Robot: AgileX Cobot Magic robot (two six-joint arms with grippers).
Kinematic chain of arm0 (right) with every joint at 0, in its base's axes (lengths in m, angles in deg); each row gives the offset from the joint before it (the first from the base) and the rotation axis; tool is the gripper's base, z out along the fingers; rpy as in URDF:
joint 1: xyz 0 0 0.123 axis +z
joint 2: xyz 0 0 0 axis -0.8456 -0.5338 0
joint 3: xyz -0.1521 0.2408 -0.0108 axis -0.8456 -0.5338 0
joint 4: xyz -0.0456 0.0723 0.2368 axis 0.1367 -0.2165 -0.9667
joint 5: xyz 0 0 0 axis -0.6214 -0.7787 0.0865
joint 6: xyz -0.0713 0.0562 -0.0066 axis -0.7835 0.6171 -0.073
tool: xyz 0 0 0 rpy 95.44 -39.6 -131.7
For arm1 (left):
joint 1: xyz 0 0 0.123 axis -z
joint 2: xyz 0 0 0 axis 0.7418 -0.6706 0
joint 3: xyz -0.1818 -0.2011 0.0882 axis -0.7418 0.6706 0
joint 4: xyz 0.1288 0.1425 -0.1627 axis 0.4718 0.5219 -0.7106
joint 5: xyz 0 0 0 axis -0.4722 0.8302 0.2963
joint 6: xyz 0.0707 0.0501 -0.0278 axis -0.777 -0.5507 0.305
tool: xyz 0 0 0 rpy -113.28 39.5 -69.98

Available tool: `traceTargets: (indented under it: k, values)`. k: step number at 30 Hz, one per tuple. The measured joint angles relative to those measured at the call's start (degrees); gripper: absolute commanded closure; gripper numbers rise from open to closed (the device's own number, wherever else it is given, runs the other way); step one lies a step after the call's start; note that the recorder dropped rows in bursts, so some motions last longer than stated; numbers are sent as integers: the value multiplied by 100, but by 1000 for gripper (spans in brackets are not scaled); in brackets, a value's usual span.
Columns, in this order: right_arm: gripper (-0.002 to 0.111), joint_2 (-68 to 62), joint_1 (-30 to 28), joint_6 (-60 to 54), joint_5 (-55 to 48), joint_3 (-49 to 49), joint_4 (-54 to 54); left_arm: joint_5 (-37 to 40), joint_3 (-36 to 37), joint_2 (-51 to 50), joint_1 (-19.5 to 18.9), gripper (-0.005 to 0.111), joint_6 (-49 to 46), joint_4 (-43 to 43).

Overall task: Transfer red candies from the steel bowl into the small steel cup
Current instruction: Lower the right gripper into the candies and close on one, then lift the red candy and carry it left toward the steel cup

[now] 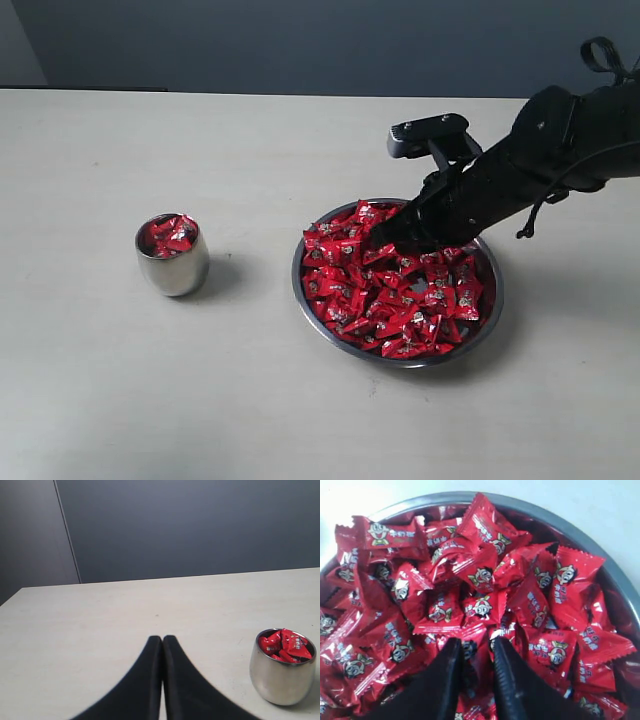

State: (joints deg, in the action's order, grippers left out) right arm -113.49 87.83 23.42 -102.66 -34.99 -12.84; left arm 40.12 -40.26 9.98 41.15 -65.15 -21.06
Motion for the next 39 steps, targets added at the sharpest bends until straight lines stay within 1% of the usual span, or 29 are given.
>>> traceTargets:
  k: [2, 4, 5, 11, 18, 23, 27, 30, 33, 39]
  values:
    - [102, 43, 0, 25, -13, 0, 49, 0, 0, 0, 0, 106, 0, 0]
    - [109, 179, 0, 60, -23, 0, 63, 0, 0, 0, 0, 106, 0, 0]
    - [109, 279, 0, 60, -23, 0, 63, 0, 0, 0, 0, 106, 0, 0]
    - [109, 871, 0, 19, -14, 0, 63, 0, 0, 0, 0, 106, 0, 0]
    - [109, 954, 0, -41, 9, 0, 63, 0, 0, 0, 0, 106, 0, 0]
    - [109, 954, 0, -156, 225, 0, -47, 0, 0, 0, 0, 106, 0, 0]
    - [109, 954, 0, -504, 401, 0, -499, 0, 0, 0, 0, 106, 0, 0]
    - [109, 954, 0, -970, 531, 0, -1031, 0, 0, 0, 0, 106, 0, 0]
    - [109, 851, 0, -1505, 466, 123, -1617, 0, 0, 0, 0, 106, 0, 0]
    - [109, 344, 36, -2594, -17, 658, -2794, 0, 0, 0, 0, 106, 0, 0]
